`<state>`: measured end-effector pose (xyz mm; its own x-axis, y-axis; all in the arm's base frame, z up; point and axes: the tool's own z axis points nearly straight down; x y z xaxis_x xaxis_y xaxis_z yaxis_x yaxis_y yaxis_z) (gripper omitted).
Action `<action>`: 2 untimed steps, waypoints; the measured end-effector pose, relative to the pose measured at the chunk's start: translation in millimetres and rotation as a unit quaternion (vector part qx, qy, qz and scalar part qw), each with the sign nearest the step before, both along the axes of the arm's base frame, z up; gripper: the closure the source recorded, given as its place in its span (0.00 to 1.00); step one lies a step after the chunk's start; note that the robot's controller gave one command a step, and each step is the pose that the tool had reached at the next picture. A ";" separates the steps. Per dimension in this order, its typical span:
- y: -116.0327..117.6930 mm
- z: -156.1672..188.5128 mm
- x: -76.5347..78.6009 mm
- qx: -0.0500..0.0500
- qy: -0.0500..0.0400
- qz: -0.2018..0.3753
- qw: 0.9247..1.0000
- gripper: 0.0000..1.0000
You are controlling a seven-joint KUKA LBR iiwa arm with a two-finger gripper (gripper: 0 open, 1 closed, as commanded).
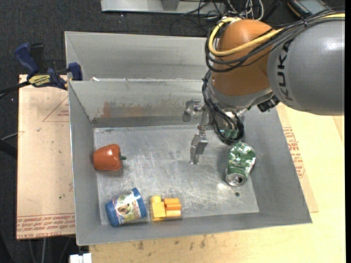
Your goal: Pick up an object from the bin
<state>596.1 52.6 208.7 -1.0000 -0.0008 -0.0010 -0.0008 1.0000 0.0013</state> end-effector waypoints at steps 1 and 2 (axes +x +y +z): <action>-27.4 -95.5 -16.3 0.000 0.000 -0.046 0.999 1.00; -27.3 -95.5 -16.3 0.000 0.000 -0.047 0.999 0.00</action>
Offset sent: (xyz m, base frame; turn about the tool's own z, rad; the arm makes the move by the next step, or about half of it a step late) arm 0.0000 0.0000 0.0000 0.0000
